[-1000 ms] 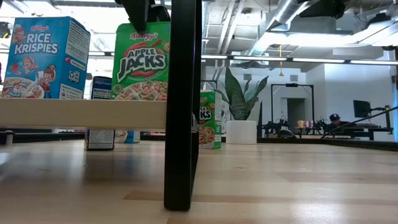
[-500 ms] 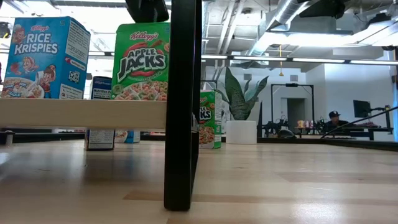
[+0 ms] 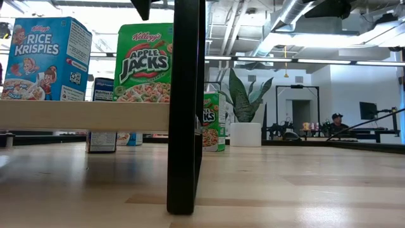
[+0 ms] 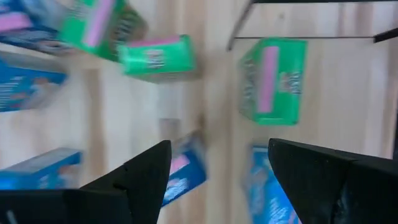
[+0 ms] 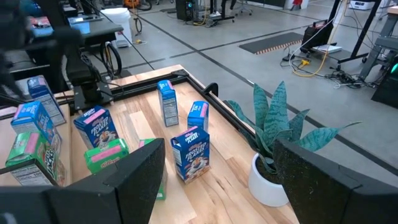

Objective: Stack cereal on shelf
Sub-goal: Put the top blue cereal box on the shelf aligned with the other blue cereal box

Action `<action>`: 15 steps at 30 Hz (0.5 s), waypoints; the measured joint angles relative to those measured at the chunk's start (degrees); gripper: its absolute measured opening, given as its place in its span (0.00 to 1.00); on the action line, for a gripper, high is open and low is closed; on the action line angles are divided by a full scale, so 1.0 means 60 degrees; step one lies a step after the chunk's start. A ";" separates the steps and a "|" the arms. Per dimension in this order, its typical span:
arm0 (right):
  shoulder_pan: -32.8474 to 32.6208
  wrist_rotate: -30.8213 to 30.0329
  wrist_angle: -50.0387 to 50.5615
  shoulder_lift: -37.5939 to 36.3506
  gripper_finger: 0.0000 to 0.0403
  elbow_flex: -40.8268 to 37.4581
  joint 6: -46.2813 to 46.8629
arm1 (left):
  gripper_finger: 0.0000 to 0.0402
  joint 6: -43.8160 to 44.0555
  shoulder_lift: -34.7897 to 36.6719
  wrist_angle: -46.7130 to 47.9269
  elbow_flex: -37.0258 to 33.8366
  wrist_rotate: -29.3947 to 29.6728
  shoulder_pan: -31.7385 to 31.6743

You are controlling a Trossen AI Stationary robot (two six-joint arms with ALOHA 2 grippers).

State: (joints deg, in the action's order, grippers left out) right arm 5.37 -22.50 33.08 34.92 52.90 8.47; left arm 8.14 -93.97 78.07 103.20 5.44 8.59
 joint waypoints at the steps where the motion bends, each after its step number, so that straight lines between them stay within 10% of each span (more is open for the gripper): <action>1: 0.0000 0.0000 0.0004 0.0000 0.80 0.0000 0.0000 | 0.64 -0.0173 0.0142 0.0041 0.0034 0.0093 -0.0134; 15: 0.0004 0.0000 -0.0004 0.0000 0.80 0.0000 0.0004 | 0.64 -0.2272 0.1445 -0.0799 -0.0022 0.0876 -0.3205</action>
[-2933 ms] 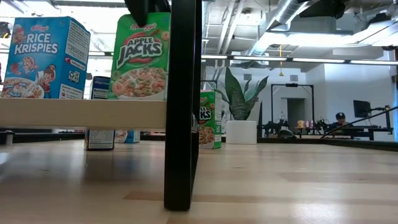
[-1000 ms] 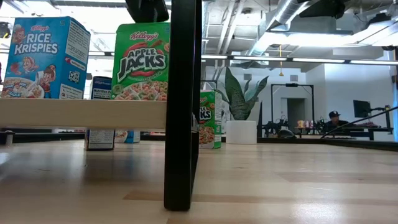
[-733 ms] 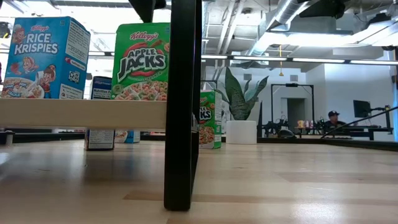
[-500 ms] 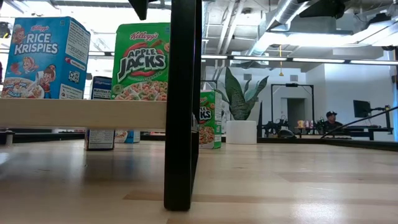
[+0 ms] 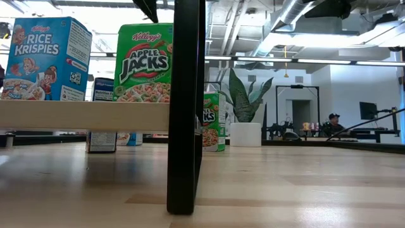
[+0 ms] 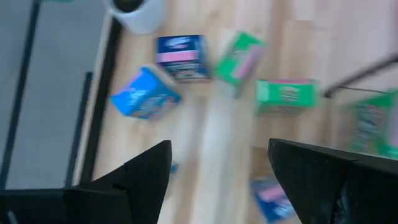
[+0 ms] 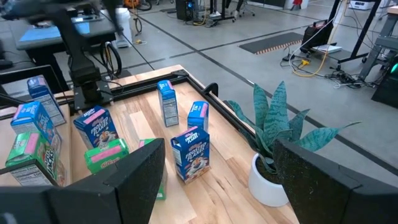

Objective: Stack cereal on shelf
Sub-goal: Put the top blue cereal box on the shelf aligned with the other blue cereal box

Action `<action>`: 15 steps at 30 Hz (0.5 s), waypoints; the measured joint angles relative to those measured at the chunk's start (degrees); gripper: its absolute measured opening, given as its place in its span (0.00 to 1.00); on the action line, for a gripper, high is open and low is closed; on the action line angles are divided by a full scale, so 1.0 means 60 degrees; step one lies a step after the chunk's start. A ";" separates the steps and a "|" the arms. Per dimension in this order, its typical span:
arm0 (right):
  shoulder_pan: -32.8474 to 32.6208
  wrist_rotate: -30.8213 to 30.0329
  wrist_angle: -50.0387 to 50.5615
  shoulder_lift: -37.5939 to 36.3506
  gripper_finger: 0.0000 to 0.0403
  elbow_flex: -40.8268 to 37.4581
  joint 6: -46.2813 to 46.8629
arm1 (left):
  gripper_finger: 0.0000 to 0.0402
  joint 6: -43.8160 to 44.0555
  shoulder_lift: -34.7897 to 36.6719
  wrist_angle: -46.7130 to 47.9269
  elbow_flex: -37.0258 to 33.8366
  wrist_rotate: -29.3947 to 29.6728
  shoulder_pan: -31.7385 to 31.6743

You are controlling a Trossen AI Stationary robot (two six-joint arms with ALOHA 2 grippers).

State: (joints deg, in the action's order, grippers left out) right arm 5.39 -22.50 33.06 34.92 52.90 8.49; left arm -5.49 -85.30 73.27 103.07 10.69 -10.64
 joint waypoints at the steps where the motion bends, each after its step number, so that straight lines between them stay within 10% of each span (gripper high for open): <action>1: 0.0000 0.0000 0.0000 0.0000 0.80 0.0000 0.0000 | 0.64 -0.0177 -0.0039 -0.0059 -0.0002 -0.0106 -0.0295; 15: 0.0004 0.0000 0.0003 0.0000 0.80 0.0000 0.0020 | 0.64 -0.3372 -0.1357 -0.2489 -0.0015 -0.2552 -0.2214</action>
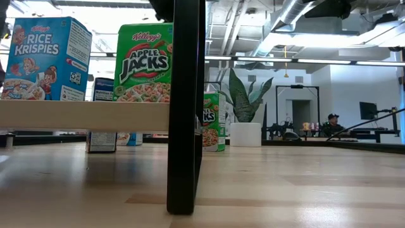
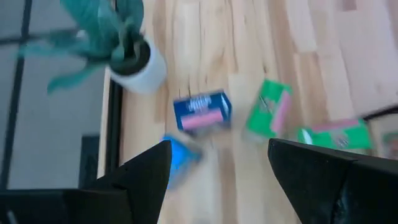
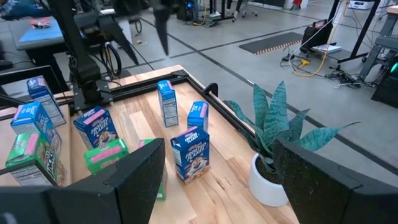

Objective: Stack cereal on shelf
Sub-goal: Put the top blue cereal box on the shelf aligned with the other blue cereal box

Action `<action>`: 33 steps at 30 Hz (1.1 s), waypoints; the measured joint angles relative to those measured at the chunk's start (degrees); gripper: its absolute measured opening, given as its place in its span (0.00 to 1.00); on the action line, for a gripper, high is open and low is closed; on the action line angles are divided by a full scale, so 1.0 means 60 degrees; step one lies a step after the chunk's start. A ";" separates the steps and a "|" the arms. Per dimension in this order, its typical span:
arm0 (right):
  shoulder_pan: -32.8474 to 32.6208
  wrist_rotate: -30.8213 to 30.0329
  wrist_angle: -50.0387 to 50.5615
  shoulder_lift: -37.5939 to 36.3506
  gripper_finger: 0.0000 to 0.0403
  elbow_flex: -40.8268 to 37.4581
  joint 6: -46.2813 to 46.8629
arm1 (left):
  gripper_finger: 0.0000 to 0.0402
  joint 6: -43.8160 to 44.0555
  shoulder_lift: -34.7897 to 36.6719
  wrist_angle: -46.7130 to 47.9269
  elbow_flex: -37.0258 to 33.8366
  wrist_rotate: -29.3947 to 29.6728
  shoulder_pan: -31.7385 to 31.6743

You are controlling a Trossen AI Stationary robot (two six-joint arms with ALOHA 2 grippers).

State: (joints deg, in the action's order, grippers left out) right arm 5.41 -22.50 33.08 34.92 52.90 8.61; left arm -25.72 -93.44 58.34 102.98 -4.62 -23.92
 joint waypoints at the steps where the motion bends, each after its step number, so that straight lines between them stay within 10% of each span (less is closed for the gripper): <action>1: 0.0000 -0.0002 -0.0003 0.0000 0.80 0.0000 0.0048 | 0.64 -0.0123 -0.0195 -0.0292 0.0000 -0.0021 0.0004; 19: 0.0000 -0.0006 0.0000 0.0000 0.80 0.0000 0.0260 | 0.66 0.1281 -0.2282 -0.1680 0.0000 -0.0342 -0.0199; 33: -0.0003 -0.0007 0.0017 0.0011 0.80 0.0000 0.0257 | 0.93 0.1507 -0.2766 -0.2027 -0.0004 0.0593 0.0165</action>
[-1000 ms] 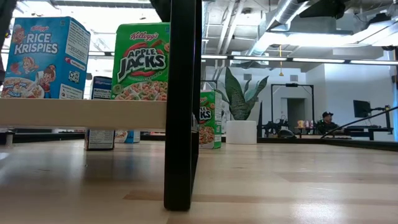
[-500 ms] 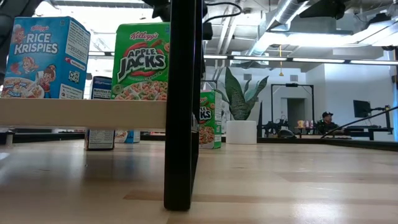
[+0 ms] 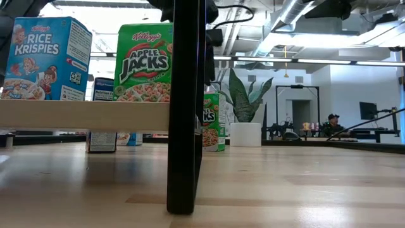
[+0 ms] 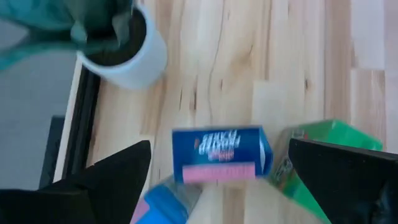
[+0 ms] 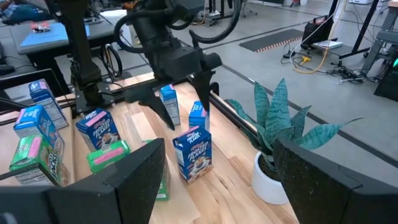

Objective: Stack cereal on shelf
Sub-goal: Put the top blue cereal box on the shelf aligned with the other blue cereal box

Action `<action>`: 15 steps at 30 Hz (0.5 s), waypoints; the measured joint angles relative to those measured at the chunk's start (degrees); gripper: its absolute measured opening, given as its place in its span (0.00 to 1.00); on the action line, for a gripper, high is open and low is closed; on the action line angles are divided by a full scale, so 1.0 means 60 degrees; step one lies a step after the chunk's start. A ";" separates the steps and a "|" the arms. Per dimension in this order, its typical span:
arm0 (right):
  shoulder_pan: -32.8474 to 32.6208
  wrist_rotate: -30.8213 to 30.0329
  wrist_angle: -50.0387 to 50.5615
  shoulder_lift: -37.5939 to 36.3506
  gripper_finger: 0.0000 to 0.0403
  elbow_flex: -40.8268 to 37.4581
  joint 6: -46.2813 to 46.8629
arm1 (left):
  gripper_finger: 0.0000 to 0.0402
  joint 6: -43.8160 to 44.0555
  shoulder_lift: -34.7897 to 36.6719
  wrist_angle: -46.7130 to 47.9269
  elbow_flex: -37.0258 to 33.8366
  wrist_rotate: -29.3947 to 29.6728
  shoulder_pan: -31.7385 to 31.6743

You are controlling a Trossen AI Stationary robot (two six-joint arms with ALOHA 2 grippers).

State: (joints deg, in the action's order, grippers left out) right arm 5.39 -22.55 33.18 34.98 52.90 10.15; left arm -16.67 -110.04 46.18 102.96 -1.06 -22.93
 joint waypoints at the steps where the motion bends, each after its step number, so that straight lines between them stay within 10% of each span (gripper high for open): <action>1: 0.0003 -0.0001 0.0009 0.0000 0.80 0.0000 0.0000 | 0.93 0.0064 -0.0046 -0.0024 0.0007 0.0108 0.0048; 15: 0.0002 -0.0006 0.0128 0.0000 0.80 -0.0004 0.0088 | 0.95 0.0180 -0.0522 0.0133 -0.0022 0.0253 0.0333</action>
State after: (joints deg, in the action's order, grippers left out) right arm 5.41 -22.58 33.95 34.98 52.88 10.68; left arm -15.59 -113.17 46.98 102.82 0.46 -20.94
